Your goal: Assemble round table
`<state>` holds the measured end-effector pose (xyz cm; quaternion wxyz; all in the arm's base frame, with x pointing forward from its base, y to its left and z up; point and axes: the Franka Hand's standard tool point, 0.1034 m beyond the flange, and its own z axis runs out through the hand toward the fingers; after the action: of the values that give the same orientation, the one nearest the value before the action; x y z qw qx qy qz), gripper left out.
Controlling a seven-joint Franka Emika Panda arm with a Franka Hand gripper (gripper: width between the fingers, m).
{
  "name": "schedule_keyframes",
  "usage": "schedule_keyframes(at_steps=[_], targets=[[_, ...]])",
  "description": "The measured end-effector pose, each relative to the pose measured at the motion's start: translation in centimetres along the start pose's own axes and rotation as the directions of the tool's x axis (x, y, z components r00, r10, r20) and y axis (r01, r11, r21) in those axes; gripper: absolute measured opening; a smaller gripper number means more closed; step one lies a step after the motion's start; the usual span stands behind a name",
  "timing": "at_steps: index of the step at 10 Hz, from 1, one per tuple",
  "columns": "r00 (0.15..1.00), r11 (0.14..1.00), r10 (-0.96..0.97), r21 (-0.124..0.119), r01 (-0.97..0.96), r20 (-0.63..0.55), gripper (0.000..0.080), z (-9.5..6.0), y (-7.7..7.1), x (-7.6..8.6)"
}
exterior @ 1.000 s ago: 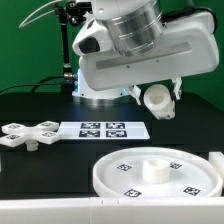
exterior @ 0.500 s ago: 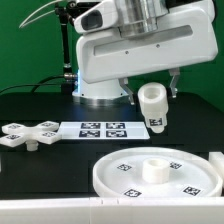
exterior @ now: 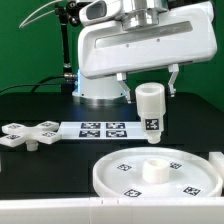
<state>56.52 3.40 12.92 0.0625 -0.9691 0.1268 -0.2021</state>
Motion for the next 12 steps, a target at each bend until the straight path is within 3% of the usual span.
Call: schedule_keyframes(at_steps=[1, 2, 4, 12], targets=[[0.996, 1.000, -0.023, -0.004, 0.022, -0.082, 0.0410, 0.1, -0.4, 0.2], [0.991, 0.997, -0.075, -0.003, 0.075, -0.109, 0.0410, 0.5, -1.9, -0.3], [0.989, 0.995, -0.103, -0.008, 0.103, -0.104, 0.0410, 0.7, -2.4, -0.7], [0.976, 0.981, -0.191, -0.034, 0.189, -0.104, 0.0410, 2.0, -1.1, 0.4]])
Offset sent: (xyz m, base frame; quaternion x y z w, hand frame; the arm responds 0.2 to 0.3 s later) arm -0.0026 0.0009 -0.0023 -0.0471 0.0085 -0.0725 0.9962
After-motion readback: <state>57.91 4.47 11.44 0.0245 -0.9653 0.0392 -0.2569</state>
